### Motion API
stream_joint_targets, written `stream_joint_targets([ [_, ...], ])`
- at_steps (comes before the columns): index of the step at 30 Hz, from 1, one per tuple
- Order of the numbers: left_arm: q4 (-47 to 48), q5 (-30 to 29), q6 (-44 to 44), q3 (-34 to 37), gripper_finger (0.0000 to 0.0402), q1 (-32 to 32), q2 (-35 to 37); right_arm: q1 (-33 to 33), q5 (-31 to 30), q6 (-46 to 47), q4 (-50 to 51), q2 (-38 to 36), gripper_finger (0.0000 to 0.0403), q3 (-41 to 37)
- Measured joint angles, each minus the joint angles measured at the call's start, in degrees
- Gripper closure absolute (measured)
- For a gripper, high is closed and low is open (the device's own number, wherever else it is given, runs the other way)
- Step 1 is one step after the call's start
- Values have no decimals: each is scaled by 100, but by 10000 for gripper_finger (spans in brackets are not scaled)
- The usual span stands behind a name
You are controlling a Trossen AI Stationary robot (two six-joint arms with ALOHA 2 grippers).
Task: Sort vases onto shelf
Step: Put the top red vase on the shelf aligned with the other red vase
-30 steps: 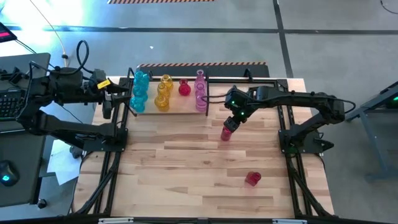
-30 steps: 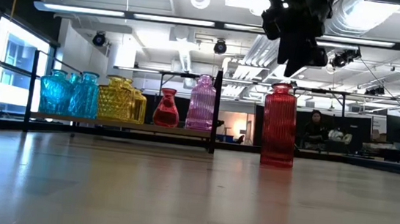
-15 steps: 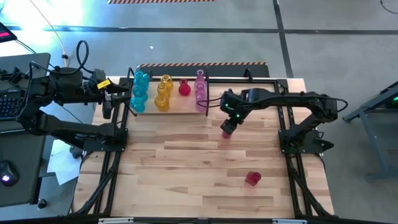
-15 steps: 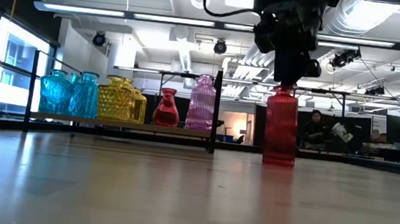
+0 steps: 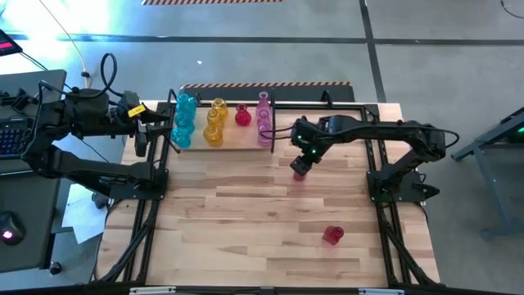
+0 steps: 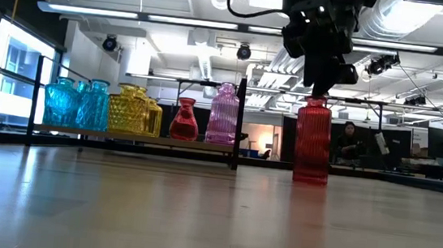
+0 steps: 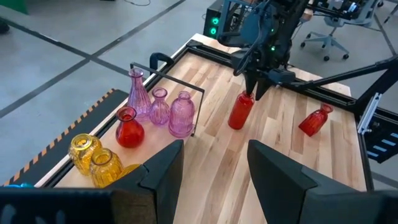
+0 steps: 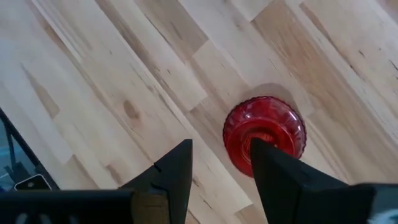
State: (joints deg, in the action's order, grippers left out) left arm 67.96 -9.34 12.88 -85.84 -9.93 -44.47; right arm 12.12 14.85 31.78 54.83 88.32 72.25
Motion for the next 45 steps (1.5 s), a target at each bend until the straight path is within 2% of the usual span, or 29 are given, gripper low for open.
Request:
stream_joint_targets([
  [16, 0, 0, -3, 0, 232, 0, 0, 0, -44, 117, 33, -45, 258, 68],
  [32, 0, -2, -2, 0, 232, -1, 0, -131, -84, -61, 79, 497, 261, 103],
  [36, 0, -1, -2, 2, 232, 0, 0, -133, -176, -59, 99, 506, 288, 96],
  [43, 0, -2, -7, 2, 232, -2, 0, -139, -212, -182, 95, 517, 382, 87],
  [45, 0, -2, -39, 2, 232, -2, 0, -161, -215, -205, 80, 517, 393, 87],
])
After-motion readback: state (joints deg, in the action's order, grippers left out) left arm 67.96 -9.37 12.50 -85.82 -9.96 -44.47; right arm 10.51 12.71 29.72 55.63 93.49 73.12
